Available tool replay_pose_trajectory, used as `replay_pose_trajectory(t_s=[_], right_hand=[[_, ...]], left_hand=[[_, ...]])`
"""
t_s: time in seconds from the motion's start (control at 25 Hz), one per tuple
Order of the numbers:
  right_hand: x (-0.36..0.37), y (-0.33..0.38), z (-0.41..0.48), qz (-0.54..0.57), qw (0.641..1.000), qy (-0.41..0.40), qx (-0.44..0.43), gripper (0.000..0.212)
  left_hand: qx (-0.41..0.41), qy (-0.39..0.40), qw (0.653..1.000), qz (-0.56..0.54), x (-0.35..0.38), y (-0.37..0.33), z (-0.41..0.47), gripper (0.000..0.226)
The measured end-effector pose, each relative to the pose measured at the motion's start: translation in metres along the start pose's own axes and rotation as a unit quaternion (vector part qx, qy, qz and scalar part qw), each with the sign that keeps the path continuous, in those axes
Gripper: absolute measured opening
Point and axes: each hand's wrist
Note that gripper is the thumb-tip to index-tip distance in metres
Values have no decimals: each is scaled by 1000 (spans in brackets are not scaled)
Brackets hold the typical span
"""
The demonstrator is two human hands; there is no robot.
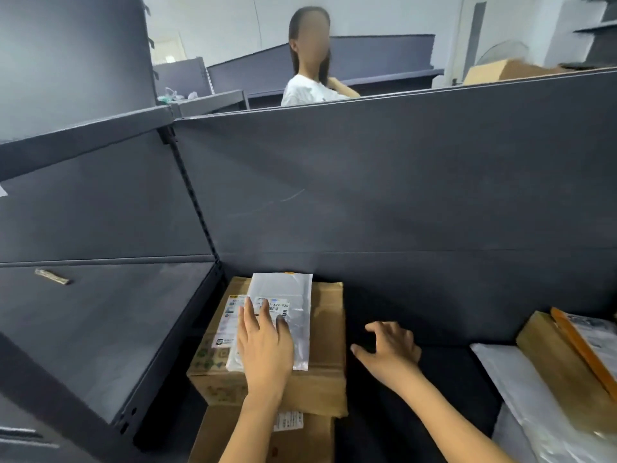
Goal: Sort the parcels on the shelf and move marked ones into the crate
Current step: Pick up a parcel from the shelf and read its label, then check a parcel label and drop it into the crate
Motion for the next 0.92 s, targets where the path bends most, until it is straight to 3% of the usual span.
replay_pose_trajectory(t_s=[0.32, 0.56, 0.8, 0.92], right_hand=[[-45, -133, -53, 73, 971, -110, 199, 51], [-77, -215, -113, 107, 922, -173, 329, 51], [-84, -257, -141, 134, 900, -175, 375, 49], [-80, -267, -135, 195, 900, -190, 342, 40]], left_hand=[[217, 39, 972, -80, 89, -89, -44, 37], [277, 169, 939, -113, 151, -144, -103, 39], [294, 249, 915, -122, 179, -174, -143, 41], [301, 269, 908, -110, 184, -177, -150, 44]])
Point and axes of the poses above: each hand's wrist, its own z-axis towards the middle knuckle, its own x-axis out of the palm, y = z × x, and after that the axes turned 3 degrees about -x, right-handed
